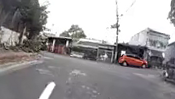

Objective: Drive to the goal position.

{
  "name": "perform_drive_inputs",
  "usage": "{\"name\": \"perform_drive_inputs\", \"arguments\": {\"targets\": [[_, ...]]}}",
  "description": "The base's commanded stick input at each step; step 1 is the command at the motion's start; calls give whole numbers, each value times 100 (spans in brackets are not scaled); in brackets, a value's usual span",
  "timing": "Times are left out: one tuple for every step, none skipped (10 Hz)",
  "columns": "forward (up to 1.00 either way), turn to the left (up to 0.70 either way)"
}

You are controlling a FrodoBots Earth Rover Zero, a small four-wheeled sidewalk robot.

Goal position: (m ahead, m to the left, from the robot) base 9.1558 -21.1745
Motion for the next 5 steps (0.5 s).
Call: {"name": "perform_drive_inputs", "arguments": {"targets": [[70,-35],[70,-35],[70,-35],[70,-35],[70,-35]]}}
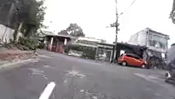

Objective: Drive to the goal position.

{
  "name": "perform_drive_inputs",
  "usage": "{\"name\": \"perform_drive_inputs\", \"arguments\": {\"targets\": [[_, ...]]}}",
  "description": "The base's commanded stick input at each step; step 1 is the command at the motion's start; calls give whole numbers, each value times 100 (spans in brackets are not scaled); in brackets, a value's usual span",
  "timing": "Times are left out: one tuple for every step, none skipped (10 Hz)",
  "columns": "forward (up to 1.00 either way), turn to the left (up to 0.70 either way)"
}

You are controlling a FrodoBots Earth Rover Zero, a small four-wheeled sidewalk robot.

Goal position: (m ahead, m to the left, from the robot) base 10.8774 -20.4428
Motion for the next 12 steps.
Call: {"name": "perform_drive_inputs", "arguments": {"targets": [[70,-35],[70,-35],[70,-11],[70,0],[70,0],[70,0],[70,0],[70,0],[70,0],[70,0],[70,0],[70,0]]}}
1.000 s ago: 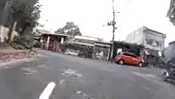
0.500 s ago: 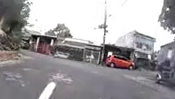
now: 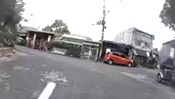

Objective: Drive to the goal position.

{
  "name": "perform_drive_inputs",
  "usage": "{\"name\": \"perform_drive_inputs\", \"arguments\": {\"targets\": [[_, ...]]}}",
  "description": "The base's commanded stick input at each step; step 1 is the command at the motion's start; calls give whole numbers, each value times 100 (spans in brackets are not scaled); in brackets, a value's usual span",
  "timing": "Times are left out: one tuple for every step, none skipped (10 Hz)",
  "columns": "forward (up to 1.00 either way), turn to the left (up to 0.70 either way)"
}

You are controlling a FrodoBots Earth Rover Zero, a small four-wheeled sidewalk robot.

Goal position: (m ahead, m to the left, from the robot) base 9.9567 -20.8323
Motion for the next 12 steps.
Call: {"name": "perform_drive_inputs", "arguments": {"targets": [[70,0],[70,0],[70,-4],[70,-30],[70,-35],[70,-35],[70,-35],[70,-35],[70,-35],[70,-35],[70,-35],[70,-35]]}}
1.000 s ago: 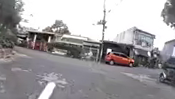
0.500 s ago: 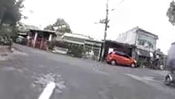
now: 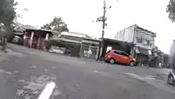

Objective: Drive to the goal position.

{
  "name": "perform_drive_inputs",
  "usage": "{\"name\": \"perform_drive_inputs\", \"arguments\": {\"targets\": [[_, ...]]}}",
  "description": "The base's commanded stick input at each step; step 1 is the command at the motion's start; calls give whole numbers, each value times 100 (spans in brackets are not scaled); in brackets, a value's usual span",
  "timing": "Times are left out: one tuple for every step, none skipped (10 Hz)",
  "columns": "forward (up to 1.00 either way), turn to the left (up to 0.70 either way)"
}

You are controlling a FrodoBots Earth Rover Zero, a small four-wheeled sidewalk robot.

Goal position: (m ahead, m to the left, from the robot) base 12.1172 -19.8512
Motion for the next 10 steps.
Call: {"name": "perform_drive_inputs", "arguments": {"targets": [[70,-35],[70,-35],[70,-16],[70,0],[70,0],[70,0],[70,0],[70,0],[70,0],[70,0]]}}
